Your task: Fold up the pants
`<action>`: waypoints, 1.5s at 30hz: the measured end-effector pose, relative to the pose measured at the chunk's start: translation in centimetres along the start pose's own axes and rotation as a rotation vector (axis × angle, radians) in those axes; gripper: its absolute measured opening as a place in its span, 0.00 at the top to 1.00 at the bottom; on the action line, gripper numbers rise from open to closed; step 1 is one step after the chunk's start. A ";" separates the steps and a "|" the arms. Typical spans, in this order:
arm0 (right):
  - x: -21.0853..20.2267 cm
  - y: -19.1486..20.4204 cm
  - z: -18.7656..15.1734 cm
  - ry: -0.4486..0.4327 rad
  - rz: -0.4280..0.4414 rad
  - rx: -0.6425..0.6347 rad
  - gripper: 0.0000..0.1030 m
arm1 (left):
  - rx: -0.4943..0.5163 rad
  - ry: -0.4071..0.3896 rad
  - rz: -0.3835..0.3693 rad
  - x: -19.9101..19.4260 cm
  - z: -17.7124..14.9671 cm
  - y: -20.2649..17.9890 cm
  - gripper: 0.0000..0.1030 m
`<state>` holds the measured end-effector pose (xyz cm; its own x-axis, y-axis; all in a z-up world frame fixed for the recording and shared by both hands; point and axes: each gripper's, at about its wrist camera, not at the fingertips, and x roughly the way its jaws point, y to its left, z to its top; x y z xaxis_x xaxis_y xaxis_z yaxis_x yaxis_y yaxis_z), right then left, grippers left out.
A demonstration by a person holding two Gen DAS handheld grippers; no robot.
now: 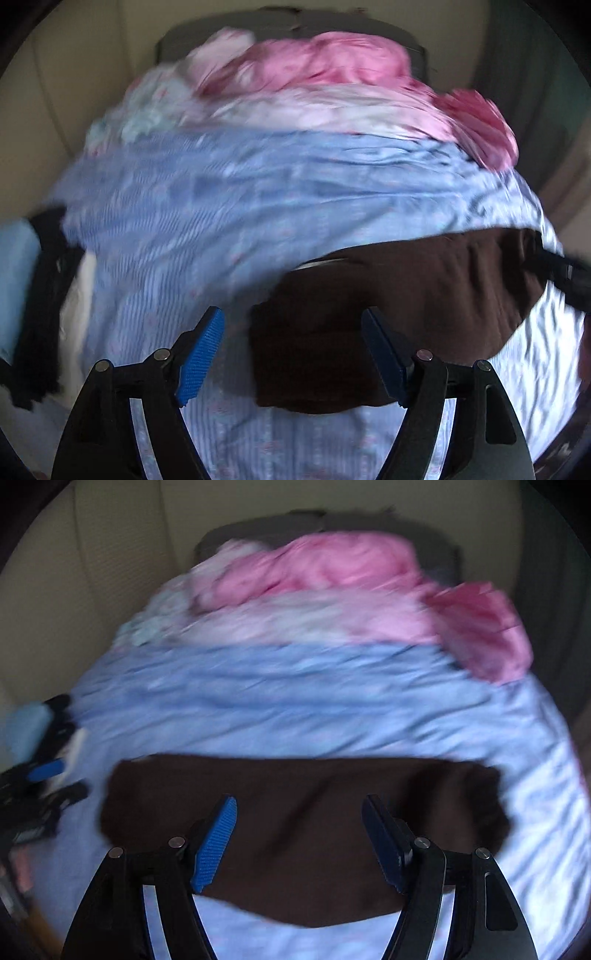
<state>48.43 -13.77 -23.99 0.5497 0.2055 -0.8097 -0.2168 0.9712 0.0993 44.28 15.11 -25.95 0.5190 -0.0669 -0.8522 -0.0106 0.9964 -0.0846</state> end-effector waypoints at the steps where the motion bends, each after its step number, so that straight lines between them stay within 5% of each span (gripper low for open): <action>1: 0.6 1.2 -0.3 0.013 0.020 0.004 0.31 | -0.035 0.010 -0.033 0.6 0.0 1.5 0.27; 8: 4.5 7.7 -0.5 0.064 0.067 -0.024 0.31 | -0.121 0.082 -0.218 5.2 -0.5 5.0 0.29; 17: 7.2 10.6 -0.6 0.114 0.024 -0.032 0.31 | -0.238 0.176 -0.384 10.6 -0.5 5.7 0.29; 19: 7.9 10.8 -0.9 0.128 0.006 -0.026 0.31 | -0.256 0.193 -0.416 11.1 -0.8 5.8 0.37; 20: 8.2 11.0 -0.9 0.137 0.000 -0.022 0.31 | -0.257 0.198 -0.433 11.1 -0.9 5.6 0.50; 24: 9.1 11.3 -1.1 0.154 -0.019 -0.004 0.31 | -0.241 0.200 -0.430 10.1 -1.3 5.4 0.67; 30: 10.0 12.0 -0.8 0.152 -0.020 0.002 0.31 | -0.214 0.170 -0.422 7.3 -2.0 6.2 0.70; 37: 13.9 12.5 0.2 0.177 -0.044 -0.068 0.31 | -0.162 0.198 -0.331 9.3 -1.5 5.6 0.70; 40: 15.2 11.5 1.1 0.181 -0.031 -0.042 0.31 | -0.117 0.208 -0.269 9.8 -1.6 5.1 0.64; 43: 14.7 10.4 1.9 0.192 -0.012 0.008 0.31 | -0.095 0.213 -0.203 9.1 -1.5 5.2 0.47; 45: 12.4 9.5 2.2 0.130 -0.032 0.024 0.31 | -0.075 0.176 -0.152 7.0 -0.9 5.1 0.39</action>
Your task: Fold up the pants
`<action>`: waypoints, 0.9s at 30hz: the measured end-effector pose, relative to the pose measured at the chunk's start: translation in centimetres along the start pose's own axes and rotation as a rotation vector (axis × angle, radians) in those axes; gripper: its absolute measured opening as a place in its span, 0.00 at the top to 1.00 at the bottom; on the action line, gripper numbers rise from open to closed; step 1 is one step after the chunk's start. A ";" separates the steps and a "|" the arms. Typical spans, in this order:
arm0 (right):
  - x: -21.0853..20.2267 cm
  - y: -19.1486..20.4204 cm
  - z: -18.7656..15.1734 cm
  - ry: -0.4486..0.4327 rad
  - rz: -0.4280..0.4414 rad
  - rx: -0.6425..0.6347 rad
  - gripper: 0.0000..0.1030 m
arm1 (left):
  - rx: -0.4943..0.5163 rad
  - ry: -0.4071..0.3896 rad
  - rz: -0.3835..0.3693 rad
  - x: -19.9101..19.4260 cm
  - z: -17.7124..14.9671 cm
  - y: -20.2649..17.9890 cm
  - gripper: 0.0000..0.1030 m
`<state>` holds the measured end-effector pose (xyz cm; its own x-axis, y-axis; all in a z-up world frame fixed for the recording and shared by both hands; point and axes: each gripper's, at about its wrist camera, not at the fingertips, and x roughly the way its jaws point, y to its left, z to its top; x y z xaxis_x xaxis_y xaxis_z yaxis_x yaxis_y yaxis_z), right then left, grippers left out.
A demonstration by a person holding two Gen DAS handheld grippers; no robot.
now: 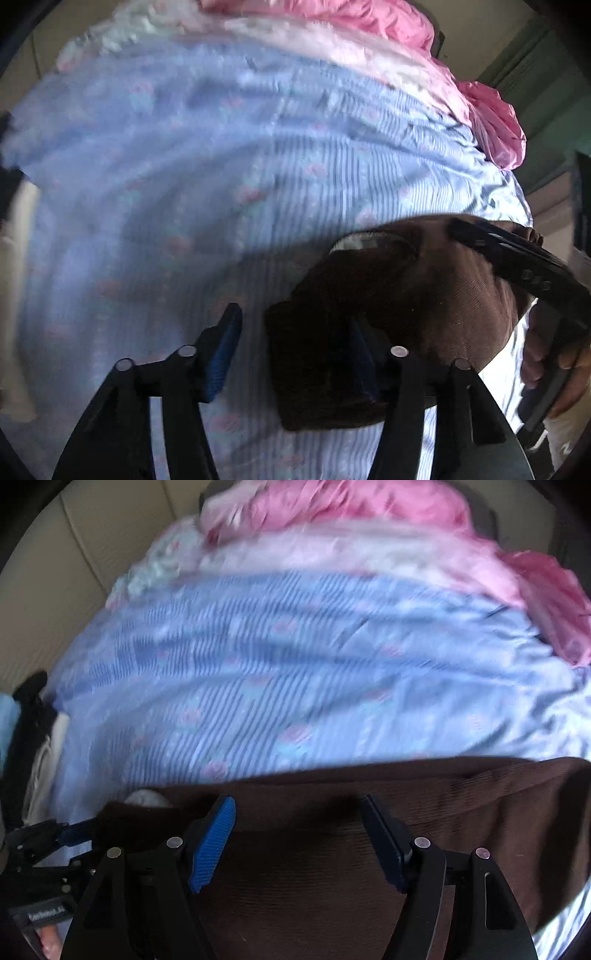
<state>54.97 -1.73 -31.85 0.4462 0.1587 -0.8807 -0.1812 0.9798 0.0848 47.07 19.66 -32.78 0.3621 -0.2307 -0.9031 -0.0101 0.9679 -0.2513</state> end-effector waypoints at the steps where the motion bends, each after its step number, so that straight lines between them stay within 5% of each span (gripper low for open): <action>1: -1.3 -0.7 -0.1 -0.029 -0.006 0.013 0.31 | 0.042 -0.045 0.053 -1.6 0.1 -0.9 0.38; 3: -3.6 -2.7 -0.4 -0.072 -0.014 0.057 0.31 | 0.145 -0.129 0.112 -3.8 0.4 -2.7 0.30; 5: -5.3 -4.9 -0.9 -0.097 -0.038 0.092 0.31 | 0.285 -0.175 0.073 -5.2 1.3 -5.7 0.28; 13: -9.2 -16.1 -3.0 -0.120 -0.218 0.269 0.31 | 0.657 -0.115 -0.152 -0.4 5.9 -17.7 0.28; 23: -9.1 -24.7 -5.2 -0.114 -0.305 0.408 0.31 | 0.653 0.101 -0.215 8.4 9.0 -23.7 0.34; 27: -8.9 -26.4 -6.3 -0.106 -0.326 0.426 0.31 | 0.689 0.162 -0.141 11.0 8.1 -24.8 0.35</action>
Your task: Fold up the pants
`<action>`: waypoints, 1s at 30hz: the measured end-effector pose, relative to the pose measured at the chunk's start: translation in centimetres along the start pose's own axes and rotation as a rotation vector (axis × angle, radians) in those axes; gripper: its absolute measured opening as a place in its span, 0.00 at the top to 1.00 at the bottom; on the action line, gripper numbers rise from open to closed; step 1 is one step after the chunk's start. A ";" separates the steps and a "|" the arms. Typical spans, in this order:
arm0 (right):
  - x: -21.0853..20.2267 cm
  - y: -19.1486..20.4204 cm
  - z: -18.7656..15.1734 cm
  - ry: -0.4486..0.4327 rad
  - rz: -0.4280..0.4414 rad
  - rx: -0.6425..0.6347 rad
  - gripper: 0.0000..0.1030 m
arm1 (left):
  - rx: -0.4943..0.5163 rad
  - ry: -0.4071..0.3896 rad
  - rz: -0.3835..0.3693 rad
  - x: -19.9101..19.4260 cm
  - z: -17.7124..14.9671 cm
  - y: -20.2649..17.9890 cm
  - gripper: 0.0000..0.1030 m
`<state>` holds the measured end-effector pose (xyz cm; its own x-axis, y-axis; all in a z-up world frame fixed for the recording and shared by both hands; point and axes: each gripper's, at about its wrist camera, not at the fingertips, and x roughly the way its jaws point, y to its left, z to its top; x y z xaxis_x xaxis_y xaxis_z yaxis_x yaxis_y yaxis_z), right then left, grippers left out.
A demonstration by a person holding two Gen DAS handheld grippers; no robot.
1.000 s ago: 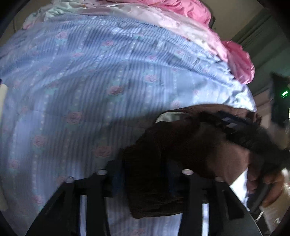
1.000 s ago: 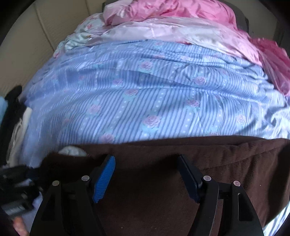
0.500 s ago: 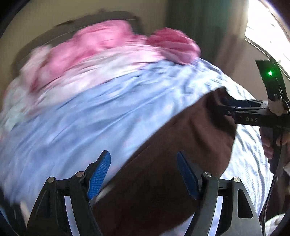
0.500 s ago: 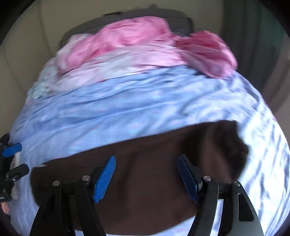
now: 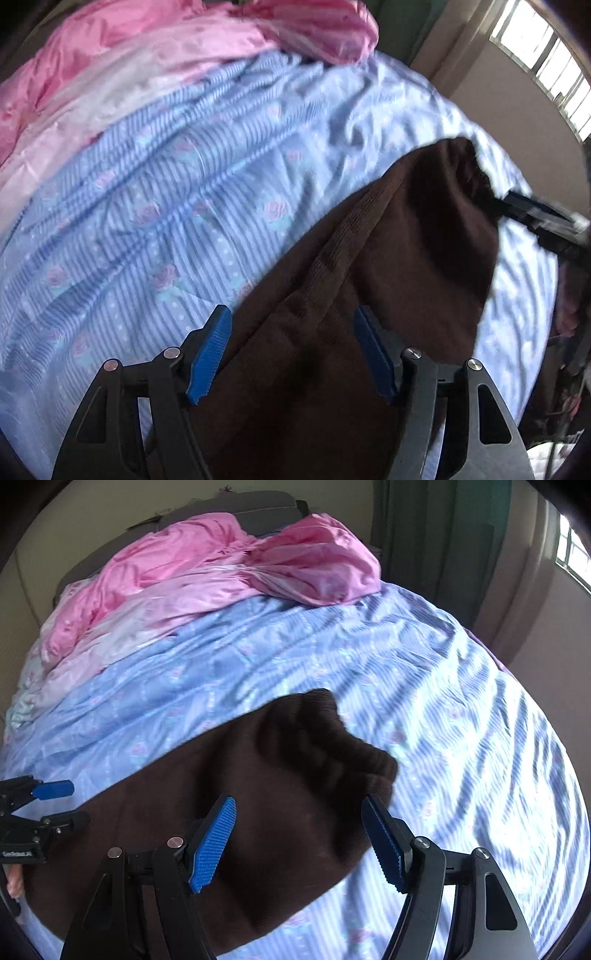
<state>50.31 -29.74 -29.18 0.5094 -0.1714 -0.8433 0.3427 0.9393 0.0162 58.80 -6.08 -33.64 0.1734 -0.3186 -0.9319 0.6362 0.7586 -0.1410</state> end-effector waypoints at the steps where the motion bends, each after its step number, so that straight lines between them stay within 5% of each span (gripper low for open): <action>1: 0.2 -0.4 0.0 0.000 -0.003 0.004 0.31 | 0.011 0.023 0.019 0.7 0.0 -0.2 0.36; 4: 0.6 -1.3 -0.2 0.005 -0.015 0.001 0.31 | 0.006 0.060 0.032 2.1 -0.2 -0.6 0.46; 6: 0.7 -1.9 -0.2 0.002 -0.025 0.000 0.31 | -0.020 0.060 0.012 2.2 -0.4 -0.6 0.74; 9: 1.0 -2.8 -0.1 0.005 -0.020 0.016 0.31 | -0.012 0.032 0.043 1.4 -0.2 -1.4 0.86; 13: 1.4 -4.0 0.2 0.001 -0.021 0.035 0.31 | -0.036 -0.015 0.081 0.4 0.5 -1.3 0.87; 22: 3.8 -4.8 1.4 0.014 -0.027 0.024 0.31 | -0.159 0.019 0.114 2.9 1.0 0.2 0.86; 30: 5.6 -6.5 1.2 0.071 -0.028 0.065 0.31 | -0.150 0.042 0.194 3.7 2.2 -0.7 0.84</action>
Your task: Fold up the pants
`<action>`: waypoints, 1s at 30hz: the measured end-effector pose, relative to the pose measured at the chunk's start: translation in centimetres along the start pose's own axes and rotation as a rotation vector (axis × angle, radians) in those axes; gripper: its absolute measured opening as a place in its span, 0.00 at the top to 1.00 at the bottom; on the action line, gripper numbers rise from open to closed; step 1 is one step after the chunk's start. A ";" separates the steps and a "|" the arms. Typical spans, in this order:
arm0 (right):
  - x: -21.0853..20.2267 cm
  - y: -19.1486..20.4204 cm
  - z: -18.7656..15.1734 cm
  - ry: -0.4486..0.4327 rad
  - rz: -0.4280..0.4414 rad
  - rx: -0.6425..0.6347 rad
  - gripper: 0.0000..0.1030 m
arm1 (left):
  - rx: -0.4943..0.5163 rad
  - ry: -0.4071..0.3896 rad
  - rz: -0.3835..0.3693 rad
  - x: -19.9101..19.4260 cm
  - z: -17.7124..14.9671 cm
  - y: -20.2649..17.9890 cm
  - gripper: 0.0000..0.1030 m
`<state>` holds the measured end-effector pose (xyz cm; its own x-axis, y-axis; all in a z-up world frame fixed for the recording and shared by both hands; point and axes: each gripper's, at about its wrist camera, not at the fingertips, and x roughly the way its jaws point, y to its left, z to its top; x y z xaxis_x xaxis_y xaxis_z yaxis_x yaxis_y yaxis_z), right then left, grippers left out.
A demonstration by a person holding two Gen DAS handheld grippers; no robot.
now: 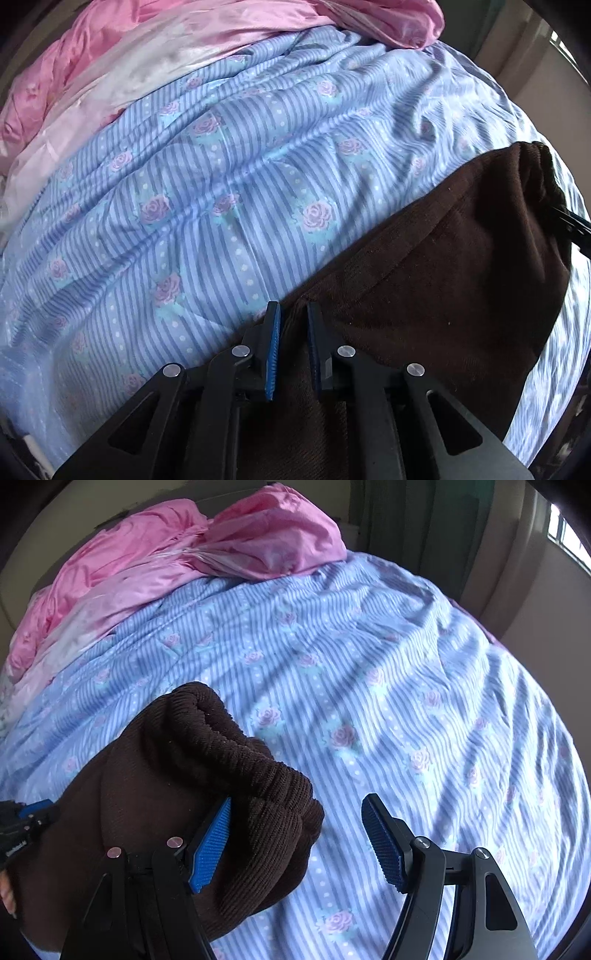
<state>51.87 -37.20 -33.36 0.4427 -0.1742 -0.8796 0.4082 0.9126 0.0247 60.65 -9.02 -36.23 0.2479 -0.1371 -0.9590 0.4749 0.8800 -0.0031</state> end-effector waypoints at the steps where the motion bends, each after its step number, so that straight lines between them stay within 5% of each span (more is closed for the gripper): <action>1: -0.4 0.0 0.0 -0.003 0.006 0.010 0.31 | -0.015 0.000 0.003 -0.2 0.1 0.0 0.83; 4: -3.1 0.5 -0.7 -0.040 0.047 -0.001 0.31 | -0.027 -0.028 0.034 -2.1 0.1 0.0 0.70; 7: -6.3 1.4 -2.2 -0.078 0.090 -0.048 0.31 | 0.028 -0.161 0.104 -7.5 -1.3 -0.8 0.50; 11: -9.6 3.1 -5.6 -0.076 0.210 -0.161 0.31 | 0.100 -0.268 0.091 -13.4 -6.1 -3.1 0.48; 16: -9.9 5.7 -10.3 0.022 0.328 -0.293 0.31 | 0.092 -0.238 -0.028 -15.0 -14.2 -6.3 0.49; 21: -8.5 8.1 -13.7 0.108 0.418 -0.350 0.37 | -0.019 -0.090 -0.132 -10.2 -19.3 -7.8 0.76; 30: -5.1 10.7 -15.6 0.216 0.469 -0.359 0.53 | -0.181 -0.034 -0.120 -5.8 -19.5 -5.9 0.86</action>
<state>41.50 -20.80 -36.05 0.3231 0.3195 -0.8908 -0.1004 0.9476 0.3034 39.98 -4.52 -36.21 0.2291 -0.2582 -0.9385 0.3444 0.9233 -0.1700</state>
